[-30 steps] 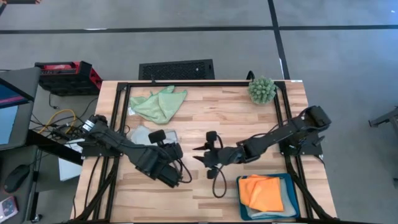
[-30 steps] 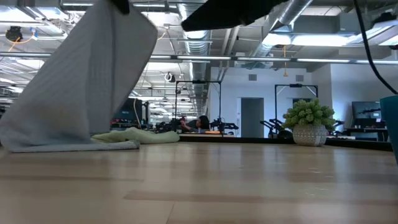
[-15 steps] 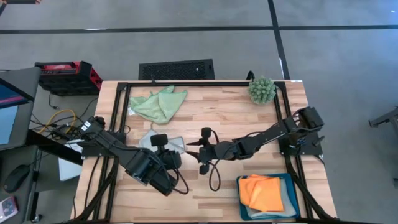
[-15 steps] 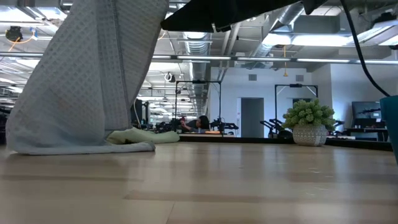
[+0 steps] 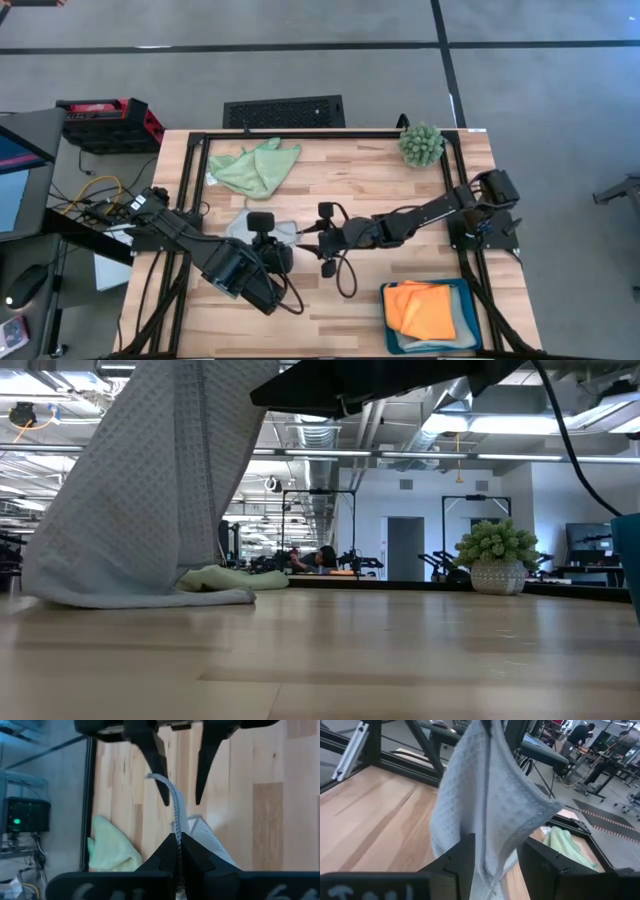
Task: Fold microfiber towels
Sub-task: Fold the gray towel
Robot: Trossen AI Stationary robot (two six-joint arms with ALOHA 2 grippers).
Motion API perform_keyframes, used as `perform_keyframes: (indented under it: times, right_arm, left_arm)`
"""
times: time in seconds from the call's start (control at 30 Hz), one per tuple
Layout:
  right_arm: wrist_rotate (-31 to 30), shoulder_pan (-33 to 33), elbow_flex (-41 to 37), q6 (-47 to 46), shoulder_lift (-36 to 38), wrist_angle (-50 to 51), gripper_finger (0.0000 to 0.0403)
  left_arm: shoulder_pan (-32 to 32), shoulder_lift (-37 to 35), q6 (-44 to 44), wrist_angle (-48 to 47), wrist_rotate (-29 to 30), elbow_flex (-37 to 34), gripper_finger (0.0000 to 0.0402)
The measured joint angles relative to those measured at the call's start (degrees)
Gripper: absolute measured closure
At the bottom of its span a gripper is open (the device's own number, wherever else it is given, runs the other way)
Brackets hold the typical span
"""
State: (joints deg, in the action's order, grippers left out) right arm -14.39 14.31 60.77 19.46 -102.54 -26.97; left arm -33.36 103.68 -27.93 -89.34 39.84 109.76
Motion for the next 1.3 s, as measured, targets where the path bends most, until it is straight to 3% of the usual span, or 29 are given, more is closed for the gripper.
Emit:
perform_keyframes:
  times: [0.43, 0.93, 1.13, 1.3]
  right_arm:
    - [0.93, -0.60, 0.00, 0.01, 0.02, 1.25, 0.0245]
    - [0.75, 4.70, 0.00, 2.61, 0.33, 10.28, 0.0274]
    - [-7.60, 7.92, 0.00, 4.64, 0.33, 11.44, 0.0275]
    - [-8.33, 9.43, 0.00, 6.39, 0.33, 11.47, 0.0274]
  left_arm:
    - [0.00, -0.20, 7.96, -0.65, -0.36, 10.27, 0.0401]
    - [1.12, -0.24, 0.81, -0.68, 1.53, 12.30, 0.0401]
    - [2.16, -0.24, 0.70, -0.68, 1.55, 12.28, 0.0402]
    - [2.62, -0.24, 0.70, -0.68, 1.55, 12.28, 0.0401]
